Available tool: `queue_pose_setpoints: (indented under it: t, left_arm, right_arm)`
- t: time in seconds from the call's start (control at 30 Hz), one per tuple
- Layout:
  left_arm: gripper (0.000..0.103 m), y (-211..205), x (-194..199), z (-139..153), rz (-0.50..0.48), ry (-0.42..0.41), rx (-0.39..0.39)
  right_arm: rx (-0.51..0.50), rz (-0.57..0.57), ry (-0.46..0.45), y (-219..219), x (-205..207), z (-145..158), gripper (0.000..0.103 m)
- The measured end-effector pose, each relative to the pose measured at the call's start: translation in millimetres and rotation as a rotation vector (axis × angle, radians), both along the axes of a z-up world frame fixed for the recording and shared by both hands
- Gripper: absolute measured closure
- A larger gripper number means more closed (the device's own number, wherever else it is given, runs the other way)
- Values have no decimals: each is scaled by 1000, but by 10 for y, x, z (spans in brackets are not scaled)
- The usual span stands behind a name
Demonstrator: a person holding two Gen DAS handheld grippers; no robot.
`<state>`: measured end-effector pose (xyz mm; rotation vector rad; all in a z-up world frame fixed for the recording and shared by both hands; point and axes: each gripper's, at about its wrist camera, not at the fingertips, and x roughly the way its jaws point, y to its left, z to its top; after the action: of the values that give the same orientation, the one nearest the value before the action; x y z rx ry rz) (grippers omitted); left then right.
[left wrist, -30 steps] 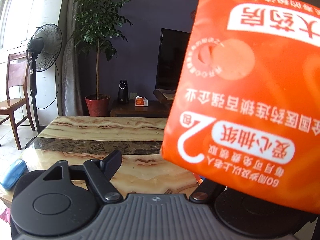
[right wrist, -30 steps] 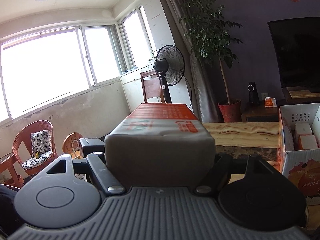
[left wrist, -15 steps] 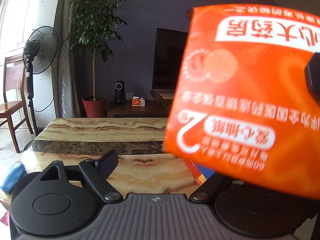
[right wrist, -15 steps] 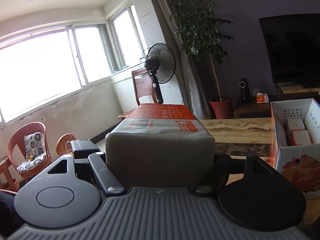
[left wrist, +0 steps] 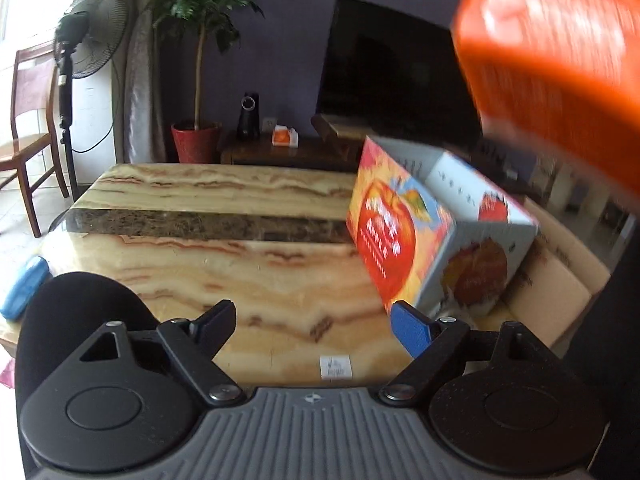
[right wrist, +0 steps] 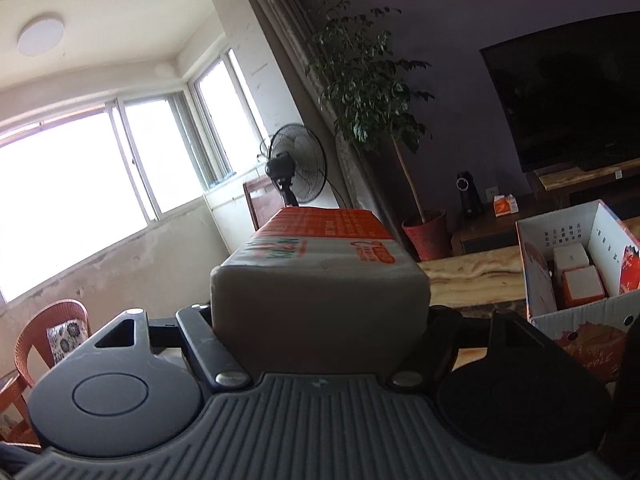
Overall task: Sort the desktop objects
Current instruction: 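Raise the pack with the right gripper above the apple box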
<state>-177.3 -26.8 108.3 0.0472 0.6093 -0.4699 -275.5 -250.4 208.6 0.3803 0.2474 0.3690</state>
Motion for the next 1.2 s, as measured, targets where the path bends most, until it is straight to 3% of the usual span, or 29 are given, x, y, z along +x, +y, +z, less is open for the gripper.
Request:
queue_pose_setpoints:
  t: [0.13,0.47,1.2]
  left_arm:
    - [18,-113,-192,70,-39,-20,68]
    - [18,-307,-550,415,-95,-74,108]
    - [17,-379,-786,704,-103,-86,116]
  right_arm:
    - [4,-15,-17,-78,-77,76,28]
    - [29,-41,-5,-226,-120,80,28]
    - [31,-34,-15,-213,-138,128,28]
